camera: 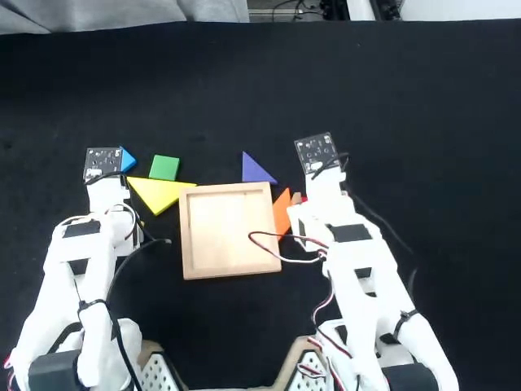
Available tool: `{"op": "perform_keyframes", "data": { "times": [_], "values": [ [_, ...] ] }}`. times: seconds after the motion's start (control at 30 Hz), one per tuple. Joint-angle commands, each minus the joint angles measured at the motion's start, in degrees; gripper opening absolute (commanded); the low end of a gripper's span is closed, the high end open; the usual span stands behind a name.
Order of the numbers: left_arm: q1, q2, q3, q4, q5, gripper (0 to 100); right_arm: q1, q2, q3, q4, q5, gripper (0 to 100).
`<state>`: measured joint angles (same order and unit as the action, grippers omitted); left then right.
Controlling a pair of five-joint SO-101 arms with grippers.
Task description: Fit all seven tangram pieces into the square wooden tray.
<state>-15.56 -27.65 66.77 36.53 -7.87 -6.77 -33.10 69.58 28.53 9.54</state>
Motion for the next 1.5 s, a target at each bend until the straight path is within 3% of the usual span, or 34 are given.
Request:
{"op": "perform_keyframes", "data": {
  "times": [0.0,0.87,1.1,1.47],
  "values": [
    [0.0,-1.3,-2.5,0.3,0.6,15,0.7,0.0,-2.8,-1.3,-0.4,10.6],
    [0.0,-1.3,-2.5,0.3,0.6,15,0.7,0.0,-2.8,-1.3,-0.4,10.6],
    [1.8,-1.8,-1.6,0.3,0.4,15,4.8,-0.2,-3.2,-1.3,-0.9,10.9],
    [-1.6,-2.0,-2.0,0.4,3.3,15,5.5,-0.3,-4.1,-0.4,-3.9,11.1]
  ]
}}
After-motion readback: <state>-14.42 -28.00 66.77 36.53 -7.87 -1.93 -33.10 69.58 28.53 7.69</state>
